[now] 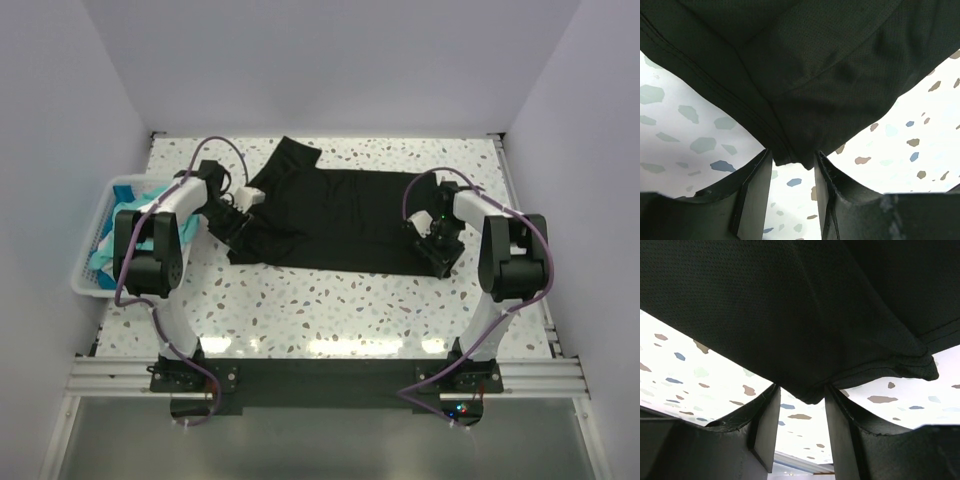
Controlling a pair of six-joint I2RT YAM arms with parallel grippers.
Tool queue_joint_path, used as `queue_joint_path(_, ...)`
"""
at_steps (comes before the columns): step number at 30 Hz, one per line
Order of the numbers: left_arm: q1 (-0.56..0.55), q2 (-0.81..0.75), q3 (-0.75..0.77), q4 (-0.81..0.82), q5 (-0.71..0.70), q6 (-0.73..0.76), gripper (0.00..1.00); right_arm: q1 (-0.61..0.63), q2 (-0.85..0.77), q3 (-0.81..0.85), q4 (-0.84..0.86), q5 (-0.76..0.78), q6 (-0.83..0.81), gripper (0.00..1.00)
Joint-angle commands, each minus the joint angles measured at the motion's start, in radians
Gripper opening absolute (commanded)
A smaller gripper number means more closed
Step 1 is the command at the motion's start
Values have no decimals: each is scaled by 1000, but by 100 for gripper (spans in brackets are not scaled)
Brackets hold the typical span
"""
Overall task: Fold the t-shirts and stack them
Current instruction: Fold the tshirt
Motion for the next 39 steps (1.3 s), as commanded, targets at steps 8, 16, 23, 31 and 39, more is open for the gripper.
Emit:
queue_joint_path(8, 4, -38, 42, -53, 36, -34, 43, -5, -17, 4, 35, 20, -69, 33)
queue_joint_path(16, 3, -32, 42, -73, 55, -60, 39, -3, -32, 7, 24, 26, -98, 17)
queue_joint_path(23, 0, 18, 38, -40, 51, -94, 39, -3, -28, 2, 45, 43, -105, 0)
queue_joint_path(31, -3, 38, 10, 6, 30, -111, 46, -3, -45, -13, 65, 58, -107, 0)
queue_joint_path(39, -3, 57, 7, 21, 7, -115, 46, -3, -57, -33, 90, 83, -121, 0)
